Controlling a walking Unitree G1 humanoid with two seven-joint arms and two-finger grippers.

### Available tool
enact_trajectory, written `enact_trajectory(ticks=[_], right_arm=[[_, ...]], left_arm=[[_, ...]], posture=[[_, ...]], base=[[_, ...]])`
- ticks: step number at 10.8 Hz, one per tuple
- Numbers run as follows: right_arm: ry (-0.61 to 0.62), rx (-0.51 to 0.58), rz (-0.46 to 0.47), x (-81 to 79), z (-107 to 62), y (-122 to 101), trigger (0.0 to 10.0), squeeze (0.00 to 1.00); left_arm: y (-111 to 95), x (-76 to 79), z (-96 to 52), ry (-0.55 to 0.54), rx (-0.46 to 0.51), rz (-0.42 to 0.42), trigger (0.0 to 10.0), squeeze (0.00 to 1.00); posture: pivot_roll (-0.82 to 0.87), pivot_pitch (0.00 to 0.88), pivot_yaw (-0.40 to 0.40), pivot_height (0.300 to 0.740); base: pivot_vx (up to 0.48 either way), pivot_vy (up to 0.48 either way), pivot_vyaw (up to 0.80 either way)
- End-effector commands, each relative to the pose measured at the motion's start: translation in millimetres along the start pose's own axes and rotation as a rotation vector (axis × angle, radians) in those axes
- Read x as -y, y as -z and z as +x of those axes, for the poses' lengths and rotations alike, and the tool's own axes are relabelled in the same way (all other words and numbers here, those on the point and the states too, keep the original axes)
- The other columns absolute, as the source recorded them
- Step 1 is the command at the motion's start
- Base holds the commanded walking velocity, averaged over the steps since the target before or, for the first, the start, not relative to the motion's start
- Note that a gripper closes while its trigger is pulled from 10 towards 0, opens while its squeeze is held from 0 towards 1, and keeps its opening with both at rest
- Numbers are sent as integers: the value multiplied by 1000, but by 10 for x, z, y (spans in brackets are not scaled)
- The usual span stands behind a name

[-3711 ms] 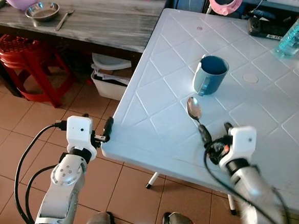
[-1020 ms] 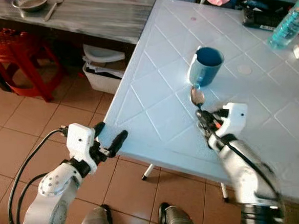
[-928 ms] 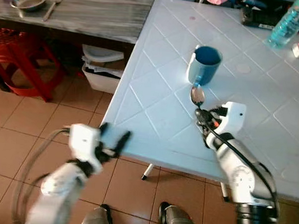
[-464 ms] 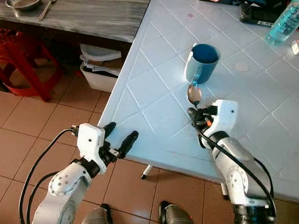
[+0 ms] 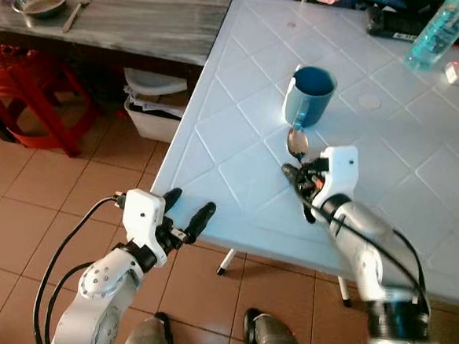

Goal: Setting the table

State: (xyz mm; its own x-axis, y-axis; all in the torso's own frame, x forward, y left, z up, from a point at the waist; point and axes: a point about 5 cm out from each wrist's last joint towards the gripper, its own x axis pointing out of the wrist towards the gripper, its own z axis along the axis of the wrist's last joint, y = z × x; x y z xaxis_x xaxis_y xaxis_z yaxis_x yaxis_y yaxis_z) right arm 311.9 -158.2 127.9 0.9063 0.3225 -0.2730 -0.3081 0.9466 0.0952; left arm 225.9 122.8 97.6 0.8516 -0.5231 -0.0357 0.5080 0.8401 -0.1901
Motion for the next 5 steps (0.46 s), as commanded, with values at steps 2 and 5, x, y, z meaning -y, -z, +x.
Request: enact_trajectory(ticks=[2, 5], right_arm=[[107, -239, 44, 302, -14, 461, 0, 0], [98, -316, 57, 326, -30, 603, 0, 0]], left_arm=[[54, -6, -20, 6, -30, 5, 10000, 0], [66, -9, -29, 4, -34, 2, 10000, 0]], posture=[[-39, 214, 43, 740], [-30, 214, 37, 740]], base=[[0, 0, 0], [0, 0, 0]])
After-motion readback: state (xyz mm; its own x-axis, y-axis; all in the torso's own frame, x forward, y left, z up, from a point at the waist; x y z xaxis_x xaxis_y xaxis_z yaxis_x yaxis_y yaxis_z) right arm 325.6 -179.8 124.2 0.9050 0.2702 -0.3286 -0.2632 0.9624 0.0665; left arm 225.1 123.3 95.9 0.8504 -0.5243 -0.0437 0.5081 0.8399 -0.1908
